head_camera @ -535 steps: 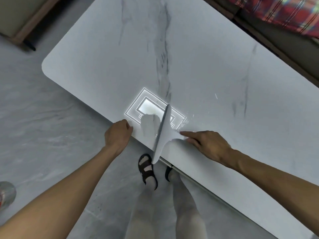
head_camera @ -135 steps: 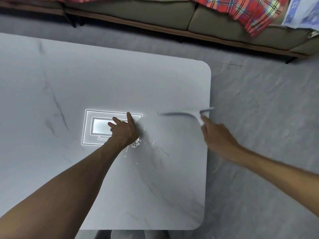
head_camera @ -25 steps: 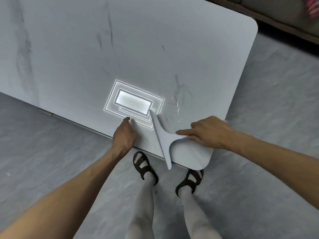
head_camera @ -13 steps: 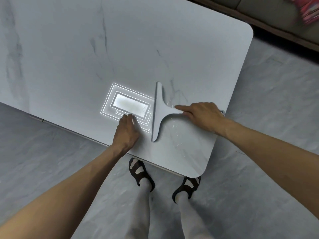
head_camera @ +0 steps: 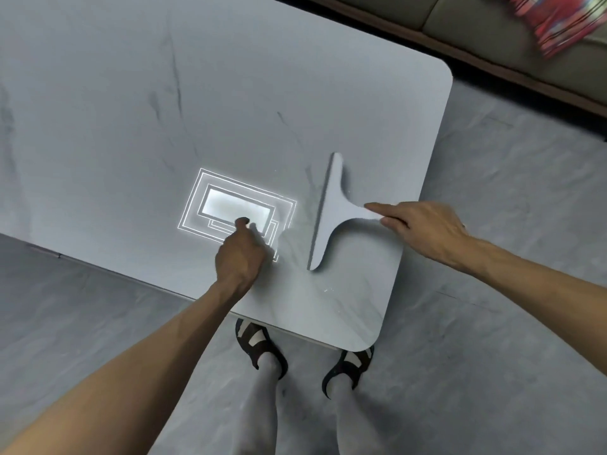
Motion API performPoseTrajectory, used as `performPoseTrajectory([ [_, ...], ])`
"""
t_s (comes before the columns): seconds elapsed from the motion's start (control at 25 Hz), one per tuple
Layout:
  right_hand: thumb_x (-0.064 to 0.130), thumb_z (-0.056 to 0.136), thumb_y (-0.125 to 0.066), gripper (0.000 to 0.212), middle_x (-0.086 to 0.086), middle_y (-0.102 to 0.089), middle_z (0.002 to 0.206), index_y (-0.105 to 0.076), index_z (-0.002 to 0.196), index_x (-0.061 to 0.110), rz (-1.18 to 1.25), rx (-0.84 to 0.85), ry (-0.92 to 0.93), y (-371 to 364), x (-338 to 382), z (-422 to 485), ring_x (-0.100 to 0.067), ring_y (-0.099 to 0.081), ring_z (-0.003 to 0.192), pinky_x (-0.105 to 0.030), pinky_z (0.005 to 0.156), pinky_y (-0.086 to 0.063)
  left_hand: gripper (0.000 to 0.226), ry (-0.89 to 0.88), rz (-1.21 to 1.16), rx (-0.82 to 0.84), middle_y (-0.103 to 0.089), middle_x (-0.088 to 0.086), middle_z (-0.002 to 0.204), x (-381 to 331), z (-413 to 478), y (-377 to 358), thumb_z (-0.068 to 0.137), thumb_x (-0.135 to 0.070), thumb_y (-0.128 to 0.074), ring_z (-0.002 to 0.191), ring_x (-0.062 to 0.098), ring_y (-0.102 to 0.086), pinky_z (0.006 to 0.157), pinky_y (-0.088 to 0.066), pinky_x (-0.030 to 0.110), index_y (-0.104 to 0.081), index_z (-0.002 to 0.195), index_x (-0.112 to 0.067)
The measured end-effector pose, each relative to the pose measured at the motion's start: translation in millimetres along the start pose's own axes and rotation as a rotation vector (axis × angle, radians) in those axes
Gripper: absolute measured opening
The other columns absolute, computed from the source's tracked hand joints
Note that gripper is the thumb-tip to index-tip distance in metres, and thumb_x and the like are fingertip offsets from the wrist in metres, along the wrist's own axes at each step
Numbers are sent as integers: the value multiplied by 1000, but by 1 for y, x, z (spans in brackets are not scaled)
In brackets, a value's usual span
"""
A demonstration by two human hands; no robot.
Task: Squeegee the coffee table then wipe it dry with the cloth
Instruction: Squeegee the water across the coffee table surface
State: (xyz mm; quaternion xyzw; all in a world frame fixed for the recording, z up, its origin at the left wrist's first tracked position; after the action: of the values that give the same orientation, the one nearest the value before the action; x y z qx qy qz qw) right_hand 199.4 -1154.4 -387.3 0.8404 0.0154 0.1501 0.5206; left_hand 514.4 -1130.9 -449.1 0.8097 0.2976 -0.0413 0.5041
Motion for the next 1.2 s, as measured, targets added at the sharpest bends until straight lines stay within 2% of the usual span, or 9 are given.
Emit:
performPoseTrajectory([
  [0.16,48,100,-31,37,18,-49,76,-36,136,59,-90,225,376,-24,102,50,-12,-58,85,-26,57,-25,45,216,-124,-121,-66,19,118,44,14,35,97,-28,-38,110,41,-60,90,-45,41,-37,140,-12],
  [0.32,44,101,-32,38,7,-62,92,-37,138,54,-137,332,570,-63,186,83,-20,-61,90,-31,66,-35,53,279,-148,-84,-59,21,128,82,28,57,92,-18,-45,117,42,-56,92,-44,41,-32,143,-13],
  [0.52,53,97,-31,39,5,-65,124,-40,135,56,-63,149,342,-37,141,135,-24,-58,114,-32,73,-35,53,166,-65,18,-59,17,130,78,39,54,90,-16,-44,119,37,-55,90,-41,34,-36,142,-11],
  [0.64,48,97,-30,39,8,-64,127,-41,134,55,-7,48,130,-13,71,122,-23,-58,115,-34,75,-38,38,6,-5,42,-58,12,127,43,37,42,95,-21,-41,116,32,-55,94,-43,37,-47,130,-8],
  [0.76,44,99,-31,39,11,-62,130,-40,136,53,0,18,-27,-9,12,77,-24,-59,115,-32,75,-40,41,-165,78,155,-53,18,128,7,29,19,91,-12,-50,117,36,-51,97,-42,42,-46,130,-1],
  [0.84,43,100,-34,38,10,-64,127,-41,136,52,25,-7,-140,-9,-21,41,-23,-62,109,-30,73,-42,50,-190,118,256,-45,20,136,-7,22,3,88,-10,-56,122,36,-47,100,-42,43,-41,135,-4],
  [0.96,40,100,-39,38,3,-72,110,-44,135,52,42,-19,-262,-11,-50,-11,-25,-66,90,-29,65,-42,52,-323,425,312,-37,22,140,-19,8,-23,90,-11,-44,121,40,-42,102,-40,45,-34,140,-2],
  [1.08,37,101,-40,38,-5,-72,106,-47,137,45,75,-56,-329,-6,-54,-33,-30,-64,84,-30,63,-39,51,-386,575,281,-37,21,140,-22,-1,-30,88,-9,-36,119,39,-41,100,-39,42,-33,138,-1],
  [1.2,31,102,-34,40,-15,-67,106,-43,141,32,198,-157,-412,15,-48,-10,-39,-60,88,-36,71,-42,45,-402,577,231,-43,17,134,-22,-7,-27,91,-11,-41,117,32,-45,101,-38,38,-37,135,-1],
])
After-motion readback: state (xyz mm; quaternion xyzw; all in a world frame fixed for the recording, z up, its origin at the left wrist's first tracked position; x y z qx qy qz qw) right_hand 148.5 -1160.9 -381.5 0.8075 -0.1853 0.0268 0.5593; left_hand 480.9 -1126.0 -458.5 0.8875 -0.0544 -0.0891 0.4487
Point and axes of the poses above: each hand's wrist, its own z-axis towards the middle knuckle, its own y-axis out of the back of the hand, x = y × z, the point moved 4 cm from there along z, towards the middle knuckle
